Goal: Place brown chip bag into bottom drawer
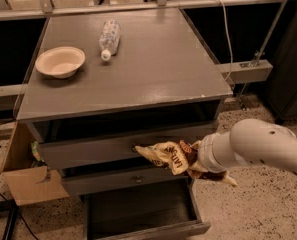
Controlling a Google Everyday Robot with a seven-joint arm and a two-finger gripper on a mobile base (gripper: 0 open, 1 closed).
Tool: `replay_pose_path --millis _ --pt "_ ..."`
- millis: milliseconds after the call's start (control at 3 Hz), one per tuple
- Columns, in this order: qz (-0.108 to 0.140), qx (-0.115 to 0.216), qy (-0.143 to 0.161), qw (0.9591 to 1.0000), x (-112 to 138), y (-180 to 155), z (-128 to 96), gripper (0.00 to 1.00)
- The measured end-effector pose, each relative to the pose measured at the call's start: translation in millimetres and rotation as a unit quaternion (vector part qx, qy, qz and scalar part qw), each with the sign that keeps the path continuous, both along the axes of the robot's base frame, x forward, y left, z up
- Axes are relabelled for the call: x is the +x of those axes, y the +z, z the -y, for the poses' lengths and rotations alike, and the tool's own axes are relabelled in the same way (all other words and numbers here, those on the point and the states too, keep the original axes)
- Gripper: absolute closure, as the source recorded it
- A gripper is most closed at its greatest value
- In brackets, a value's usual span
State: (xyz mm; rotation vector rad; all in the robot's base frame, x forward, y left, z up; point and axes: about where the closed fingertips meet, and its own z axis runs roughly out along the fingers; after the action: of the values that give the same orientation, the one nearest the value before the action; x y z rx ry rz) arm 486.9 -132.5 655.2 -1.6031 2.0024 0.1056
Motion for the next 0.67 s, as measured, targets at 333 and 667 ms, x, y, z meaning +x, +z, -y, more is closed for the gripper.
replay_pose_path --millis 333,667 --pt "0.002 -0.001 0.011 0.9999 -6 -17 -2 1.00" --pt "-0.009 0.007 0.007 0.9999 -17 -64 4 1.00"
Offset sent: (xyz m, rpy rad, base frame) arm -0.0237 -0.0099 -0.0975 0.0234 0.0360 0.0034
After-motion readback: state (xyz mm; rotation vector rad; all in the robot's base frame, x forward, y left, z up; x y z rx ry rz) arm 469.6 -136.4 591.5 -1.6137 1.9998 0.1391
